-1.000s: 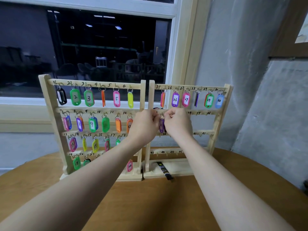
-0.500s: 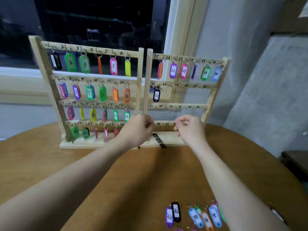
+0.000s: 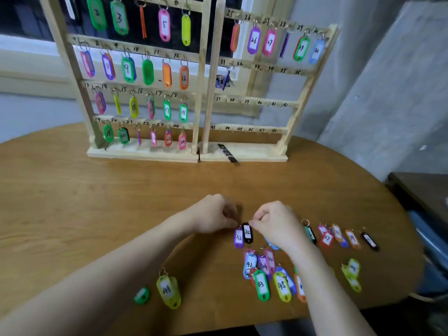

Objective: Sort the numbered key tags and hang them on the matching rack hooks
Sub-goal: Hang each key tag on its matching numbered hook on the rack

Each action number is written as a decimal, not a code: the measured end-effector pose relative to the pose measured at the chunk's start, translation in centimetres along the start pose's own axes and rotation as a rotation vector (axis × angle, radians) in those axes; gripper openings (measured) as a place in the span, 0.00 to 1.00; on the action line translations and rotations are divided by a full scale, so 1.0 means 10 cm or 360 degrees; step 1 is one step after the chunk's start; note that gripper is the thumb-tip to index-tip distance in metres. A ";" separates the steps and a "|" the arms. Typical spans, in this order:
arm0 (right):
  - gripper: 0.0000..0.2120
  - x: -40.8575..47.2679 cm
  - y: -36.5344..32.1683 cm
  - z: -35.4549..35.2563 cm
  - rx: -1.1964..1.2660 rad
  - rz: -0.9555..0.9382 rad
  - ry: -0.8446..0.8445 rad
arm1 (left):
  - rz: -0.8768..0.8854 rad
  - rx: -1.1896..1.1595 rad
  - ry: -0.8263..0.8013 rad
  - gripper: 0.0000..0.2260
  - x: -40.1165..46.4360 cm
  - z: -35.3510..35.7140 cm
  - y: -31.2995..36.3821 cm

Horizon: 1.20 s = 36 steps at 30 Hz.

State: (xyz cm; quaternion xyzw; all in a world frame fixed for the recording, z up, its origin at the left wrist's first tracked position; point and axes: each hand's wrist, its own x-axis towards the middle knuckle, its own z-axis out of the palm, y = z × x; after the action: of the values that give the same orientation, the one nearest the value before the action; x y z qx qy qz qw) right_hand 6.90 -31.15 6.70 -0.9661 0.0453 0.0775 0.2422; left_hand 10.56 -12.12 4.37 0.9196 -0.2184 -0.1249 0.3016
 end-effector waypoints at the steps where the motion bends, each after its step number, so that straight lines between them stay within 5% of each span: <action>1: 0.09 -0.03 -0.02 0.02 -0.0068 0.0002 -0.0021 | -0.0017 -0.0056 0.0014 0.09 0.00 0.03 -0.02; 9: 0.10 -0.08 -0.10 0.14 -0.0254 0.0054 0.0048 | 0.0025 -0.0371 0.0118 0.05 -0.06 0.22 -0.14; 22: 0.09 -0.13 -0.11 0.18 -0.0061 -0.0011 0.0286 | 0.0117 -0.0306 0.0181 0.04 -0.08 0.28 -0.16; 30: 0.07 -0.12 -0.03 0.14 0.0677 -0.0079 0.0294 | 0.0065 -0.0525 0.0152 0.05 -0.10 0.23 -0.15; 36: 0.06 -0.01 -0.05 -0.01 0.1493 0.0082 0.0006 | -0.0023 -0.0638 0.0219 0.04 -0.09 -0.13 -0.17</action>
State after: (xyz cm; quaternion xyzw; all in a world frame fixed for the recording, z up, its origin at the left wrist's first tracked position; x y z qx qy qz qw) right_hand 6.84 -30.78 7.01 -0.7509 0.0999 0.0529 0.6507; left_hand 10.83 -9.82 4.48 0.8492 -0.1613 -0.1051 0.4918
